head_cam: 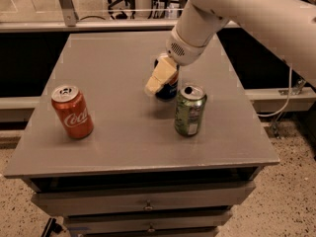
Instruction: Move pepsi can near coke can
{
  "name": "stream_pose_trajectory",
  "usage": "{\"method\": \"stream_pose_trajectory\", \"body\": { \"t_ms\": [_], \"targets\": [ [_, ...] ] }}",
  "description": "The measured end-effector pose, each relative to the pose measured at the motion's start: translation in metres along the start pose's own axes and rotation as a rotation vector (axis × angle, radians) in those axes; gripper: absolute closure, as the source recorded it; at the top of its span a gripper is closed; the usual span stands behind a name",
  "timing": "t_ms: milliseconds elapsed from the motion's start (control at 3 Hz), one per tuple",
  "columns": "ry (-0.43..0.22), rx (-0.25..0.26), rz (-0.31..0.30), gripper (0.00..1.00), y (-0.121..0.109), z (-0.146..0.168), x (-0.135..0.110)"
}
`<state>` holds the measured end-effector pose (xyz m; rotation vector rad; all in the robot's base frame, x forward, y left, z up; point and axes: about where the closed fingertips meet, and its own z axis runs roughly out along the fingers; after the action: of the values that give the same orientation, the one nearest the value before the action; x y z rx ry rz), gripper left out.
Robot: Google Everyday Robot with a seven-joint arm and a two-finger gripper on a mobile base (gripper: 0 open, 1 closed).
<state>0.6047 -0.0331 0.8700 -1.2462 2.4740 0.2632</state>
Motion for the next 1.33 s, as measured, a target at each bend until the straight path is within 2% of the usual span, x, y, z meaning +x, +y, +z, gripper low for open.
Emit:
{"method": "stream_pose_trajectory", "body": {
  "t_ms": [333, 1333],
  "targets": [
    [-0.006, -0.022, -0.002, 0.19, 0.003, 0.005, 0.002],
    [-0.084, -0.041, -0.060, 0.89, 0.027, -0.030, -0.002]
  ]
}}
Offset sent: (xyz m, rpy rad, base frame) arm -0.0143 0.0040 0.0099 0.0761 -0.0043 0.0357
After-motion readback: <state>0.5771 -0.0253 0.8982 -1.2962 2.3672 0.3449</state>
